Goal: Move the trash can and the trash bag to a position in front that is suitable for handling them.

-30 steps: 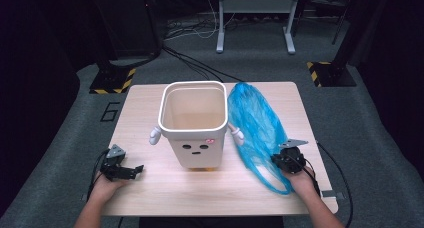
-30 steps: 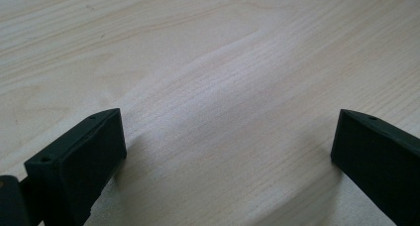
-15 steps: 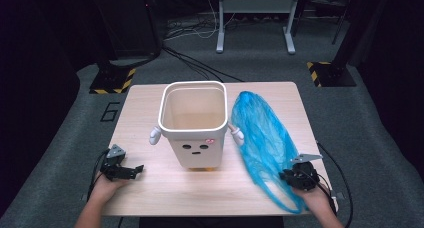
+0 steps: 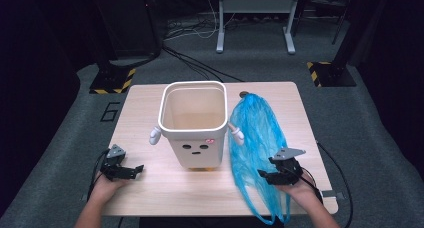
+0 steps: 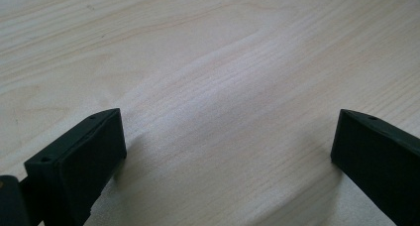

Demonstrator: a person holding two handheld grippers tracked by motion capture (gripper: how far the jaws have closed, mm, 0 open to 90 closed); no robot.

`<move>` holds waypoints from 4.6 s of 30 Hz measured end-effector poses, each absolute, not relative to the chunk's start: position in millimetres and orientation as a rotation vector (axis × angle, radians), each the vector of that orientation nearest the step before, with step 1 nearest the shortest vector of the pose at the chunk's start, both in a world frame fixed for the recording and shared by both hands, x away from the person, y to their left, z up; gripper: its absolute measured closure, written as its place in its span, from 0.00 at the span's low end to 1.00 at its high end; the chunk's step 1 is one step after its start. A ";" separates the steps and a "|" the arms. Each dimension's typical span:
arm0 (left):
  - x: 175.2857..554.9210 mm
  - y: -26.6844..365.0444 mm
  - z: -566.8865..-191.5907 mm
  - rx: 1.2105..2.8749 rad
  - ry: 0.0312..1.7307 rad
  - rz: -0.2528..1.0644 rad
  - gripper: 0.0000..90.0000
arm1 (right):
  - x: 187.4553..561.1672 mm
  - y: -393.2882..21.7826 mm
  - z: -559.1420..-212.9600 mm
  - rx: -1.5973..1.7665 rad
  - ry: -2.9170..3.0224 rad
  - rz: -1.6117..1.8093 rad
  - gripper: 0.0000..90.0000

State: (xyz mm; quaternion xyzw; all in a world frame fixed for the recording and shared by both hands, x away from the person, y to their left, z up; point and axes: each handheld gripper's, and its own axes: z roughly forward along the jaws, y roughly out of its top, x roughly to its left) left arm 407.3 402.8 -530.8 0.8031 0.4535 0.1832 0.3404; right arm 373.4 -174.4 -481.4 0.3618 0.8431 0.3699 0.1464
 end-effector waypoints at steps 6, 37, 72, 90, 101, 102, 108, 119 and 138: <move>407.4 402.8 -530.8 2.090 1.179 0.478 0.01 | 407.3 -160.8 -494.8 1.055 2.435 1.000 0.28; 407.8 402.2 -529.9 2.086 1.147 0.478 0.07 | 434.3 -232.8 -516.3 1.270 2.303 0.923 0.40; 390.5 390.0 -451.2 2.009 1.015 0.366 0.31 | 401.4 -210.1 -436.5 1.073 2.262 1.048 0.42; 380.3 351.9 -405.5 2.003 0.841 0.350 0.32 | 387.8 -158.7 -392.2 0.822 2.336 1.225 0.40; 383.1 338.9 -385.5 1.964 0.784 0.339 0.35 | 389.4 -133.5 -378.5 0.753 2.359 1.329 0.36; 383.7 336.9 -383.9 1.966 0.779 0.340 0.35 | 390.2 -131.0 -377.5 0.747 2.360 1.335 0.36; 388.8 326.2 -378.5 1.970 0.749 0.343 0.37 | 402.3 -114.3 -378.3 0.736 2.377 1.358 0.38; 398.7 310.9 -373.1 1.974 0.701 0.294 0.62 | 408.3 -95.5 -376.1 0.737 2.366 1.359 0.69; 388.2 303.7 -363.7 1.959 0.688 0.264 0.66 | 395.7 -100.7 -369.6 0.780 2.315 1.380 0.72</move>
